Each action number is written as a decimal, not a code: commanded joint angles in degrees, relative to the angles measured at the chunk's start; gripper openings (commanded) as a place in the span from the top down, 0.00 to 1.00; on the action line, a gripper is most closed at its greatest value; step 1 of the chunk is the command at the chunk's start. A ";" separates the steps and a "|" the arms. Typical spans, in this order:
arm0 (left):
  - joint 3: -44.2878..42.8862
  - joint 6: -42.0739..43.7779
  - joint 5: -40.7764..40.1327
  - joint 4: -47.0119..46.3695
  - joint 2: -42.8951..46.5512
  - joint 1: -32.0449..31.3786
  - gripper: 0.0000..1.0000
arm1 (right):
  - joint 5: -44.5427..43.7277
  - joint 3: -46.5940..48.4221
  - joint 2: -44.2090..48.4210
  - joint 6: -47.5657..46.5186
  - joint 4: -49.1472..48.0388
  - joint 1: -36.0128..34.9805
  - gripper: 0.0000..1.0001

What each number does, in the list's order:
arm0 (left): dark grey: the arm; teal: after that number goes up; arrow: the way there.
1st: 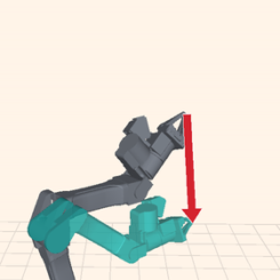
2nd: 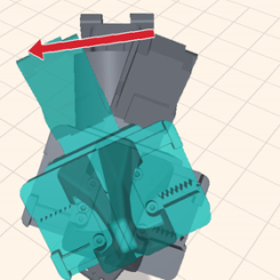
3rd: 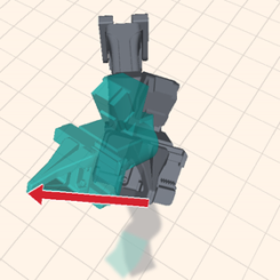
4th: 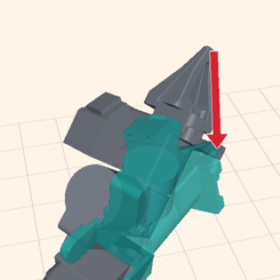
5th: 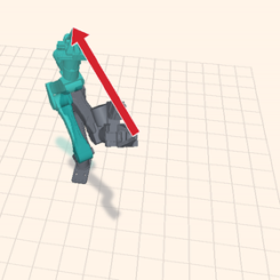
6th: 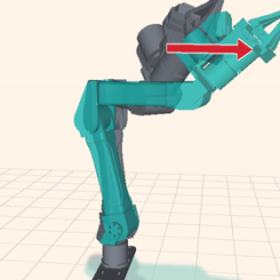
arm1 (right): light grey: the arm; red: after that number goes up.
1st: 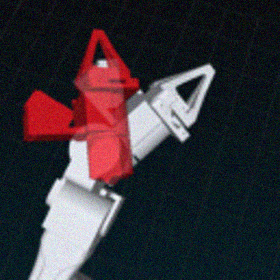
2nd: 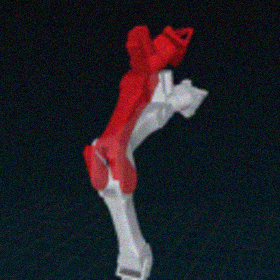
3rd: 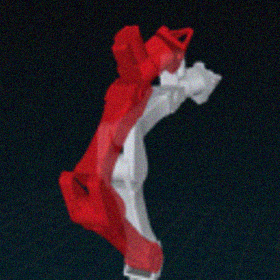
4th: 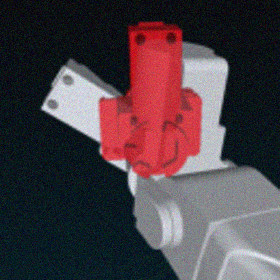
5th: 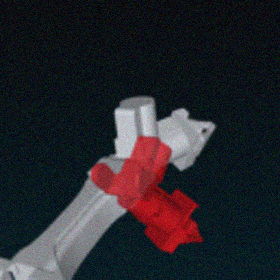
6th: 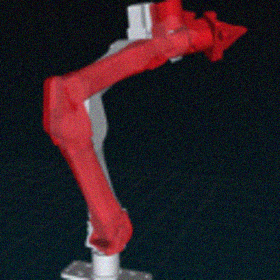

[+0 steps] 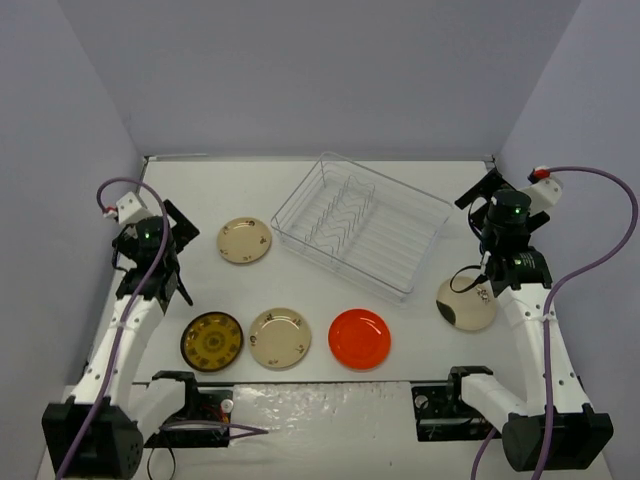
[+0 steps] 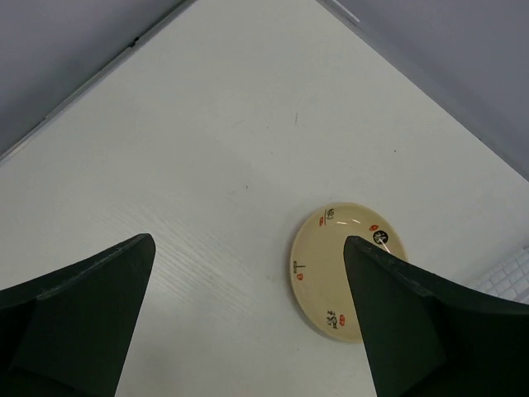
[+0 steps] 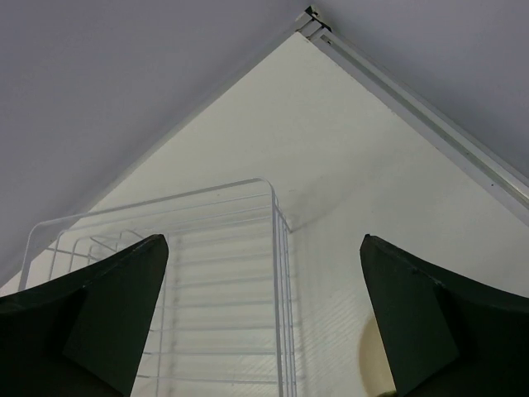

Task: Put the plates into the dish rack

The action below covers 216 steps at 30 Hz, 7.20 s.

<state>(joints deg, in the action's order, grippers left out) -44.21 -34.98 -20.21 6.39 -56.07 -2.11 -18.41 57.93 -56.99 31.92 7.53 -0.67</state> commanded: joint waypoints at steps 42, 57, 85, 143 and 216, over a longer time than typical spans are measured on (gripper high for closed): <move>-13.96 -3.28 36.08 -16.01 -49.64 5.01 0.60 | 8.78 -5.74 2.18 -1.56 -13.38 0.40 0.00; -13.55 1.93 33.31 -13.55 -47.49 4.92 0.95 | 6.60 -5.46 2.55 -0.77 -11.88 0.40 0.00; -3.98 5.90 34.56 -24.40 -7.82 4.57 1.00 | 39.66 -7.83 0.72 -9.44 -22.43 0.19 0.02; -32.42 27.04 47.37 -15.64 -19.66 -18.48 0.03 | 45.32 13.31 -19.91 -29.87 -23.29 -17.90 1.00; -8.97 9.67 -8.27 3.89 -3.43 -16.96 0.03 | 37.15 41.83 -55.45 -66.23 -6.91 -16.91 0.28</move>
<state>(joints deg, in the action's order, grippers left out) -51.62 -25.71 -28.14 11.79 -60.66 -19.38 18.92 97.95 -118.34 -37.10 3.64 -17.02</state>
